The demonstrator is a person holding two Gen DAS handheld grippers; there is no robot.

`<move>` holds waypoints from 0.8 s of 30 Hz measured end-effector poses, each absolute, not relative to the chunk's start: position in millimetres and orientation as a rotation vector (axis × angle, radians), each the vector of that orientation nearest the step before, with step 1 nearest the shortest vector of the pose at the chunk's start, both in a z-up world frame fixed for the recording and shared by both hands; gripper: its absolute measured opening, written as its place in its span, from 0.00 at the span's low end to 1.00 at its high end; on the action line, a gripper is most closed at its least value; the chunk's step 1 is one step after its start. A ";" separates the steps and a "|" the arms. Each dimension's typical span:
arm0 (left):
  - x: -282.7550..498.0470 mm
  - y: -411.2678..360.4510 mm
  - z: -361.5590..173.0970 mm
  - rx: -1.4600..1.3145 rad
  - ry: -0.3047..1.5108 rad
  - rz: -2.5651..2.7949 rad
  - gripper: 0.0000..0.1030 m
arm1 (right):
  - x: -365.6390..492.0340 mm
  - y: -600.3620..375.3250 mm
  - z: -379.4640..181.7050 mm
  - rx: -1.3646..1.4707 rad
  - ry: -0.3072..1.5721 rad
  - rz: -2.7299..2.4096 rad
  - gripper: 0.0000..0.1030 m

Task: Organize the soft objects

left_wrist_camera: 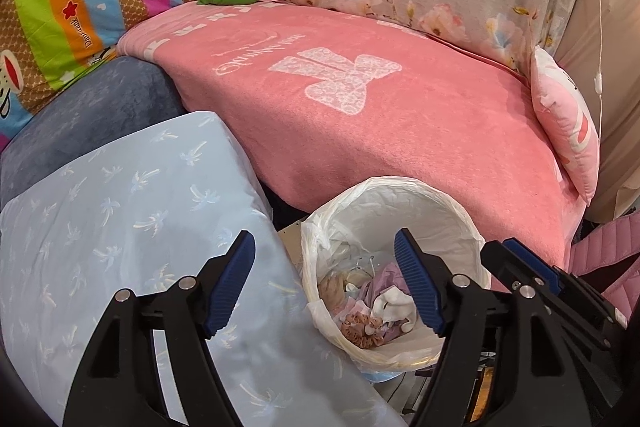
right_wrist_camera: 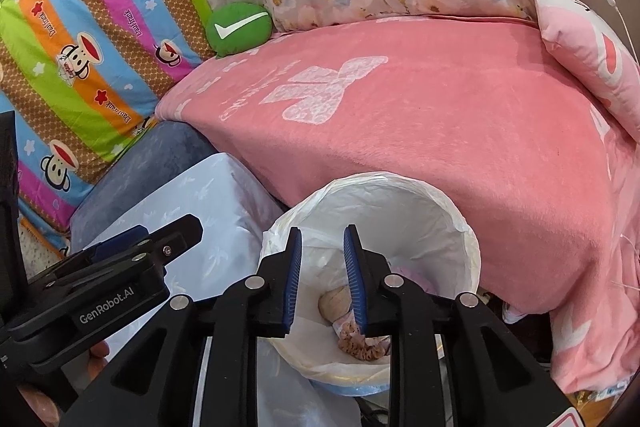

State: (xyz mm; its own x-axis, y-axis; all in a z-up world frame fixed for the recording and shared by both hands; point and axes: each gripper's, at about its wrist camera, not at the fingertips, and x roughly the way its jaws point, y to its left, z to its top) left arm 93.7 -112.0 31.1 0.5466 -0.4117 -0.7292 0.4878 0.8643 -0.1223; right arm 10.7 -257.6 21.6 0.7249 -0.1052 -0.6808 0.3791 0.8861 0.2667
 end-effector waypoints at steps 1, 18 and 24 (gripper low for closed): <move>93.6 -110.8 30.9 0.098 0.837 -0.530 0.68 | 10.5 -256.1 22.2 0.402 0.717 -0.274 0.22; 79.9 -80.9 19.3 0.097 0.849 -0.453 0.76 | -3.4 -226.3 24.4 0.252 0.762 -0.285 0.37; 72.8 -73.1 13.4 0.107 0.862 -0.429 0.76 | -13.0 -217.3 22.7 0.214 0.775 -0.305 0.46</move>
